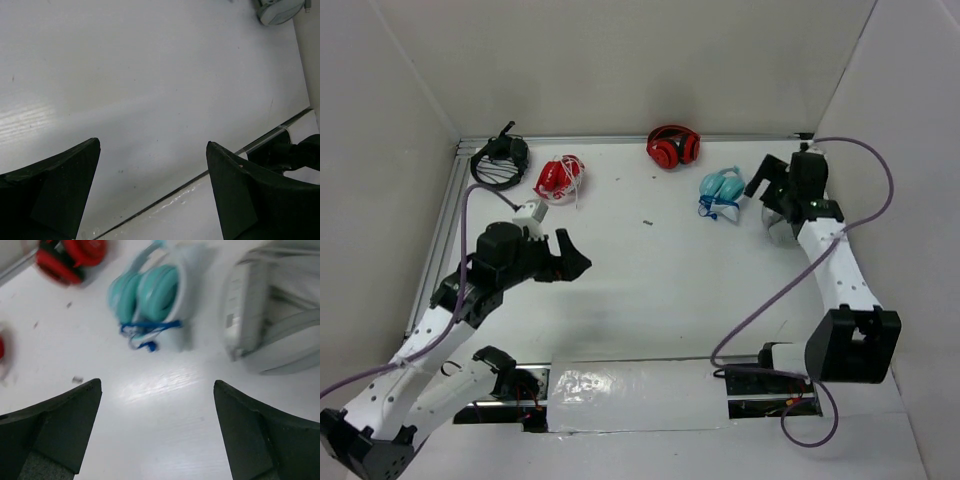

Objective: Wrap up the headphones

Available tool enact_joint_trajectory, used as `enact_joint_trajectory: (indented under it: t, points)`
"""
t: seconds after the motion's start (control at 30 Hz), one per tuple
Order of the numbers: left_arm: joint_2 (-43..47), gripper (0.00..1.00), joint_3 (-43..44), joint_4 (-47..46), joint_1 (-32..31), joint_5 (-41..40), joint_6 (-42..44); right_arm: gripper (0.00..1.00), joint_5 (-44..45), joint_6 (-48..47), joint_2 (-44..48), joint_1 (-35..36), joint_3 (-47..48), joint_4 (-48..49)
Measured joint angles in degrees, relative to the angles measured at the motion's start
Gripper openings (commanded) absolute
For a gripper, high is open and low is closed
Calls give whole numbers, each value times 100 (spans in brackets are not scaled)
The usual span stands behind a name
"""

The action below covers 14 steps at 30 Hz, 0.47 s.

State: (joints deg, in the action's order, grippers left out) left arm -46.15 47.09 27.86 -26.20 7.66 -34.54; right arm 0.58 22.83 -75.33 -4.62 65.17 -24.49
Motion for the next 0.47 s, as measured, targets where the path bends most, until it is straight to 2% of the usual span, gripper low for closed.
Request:
enact_joint_trajectory:
  t: [0.1, 0.23, 0.47]
  points:
    - [516, 99, -205, 216, -122, -223, -240, 100, -127, -2, 433, 693, -533, 433]
    - [704, 99, -256, 448, -354, -485, -575, 100, -151, 26, 992, 1720, -1137, 973]
    - [470, 99, -229, 804, -693, -898, -953, 100, 188, 90, 1493, 2363, -1600, 1436]
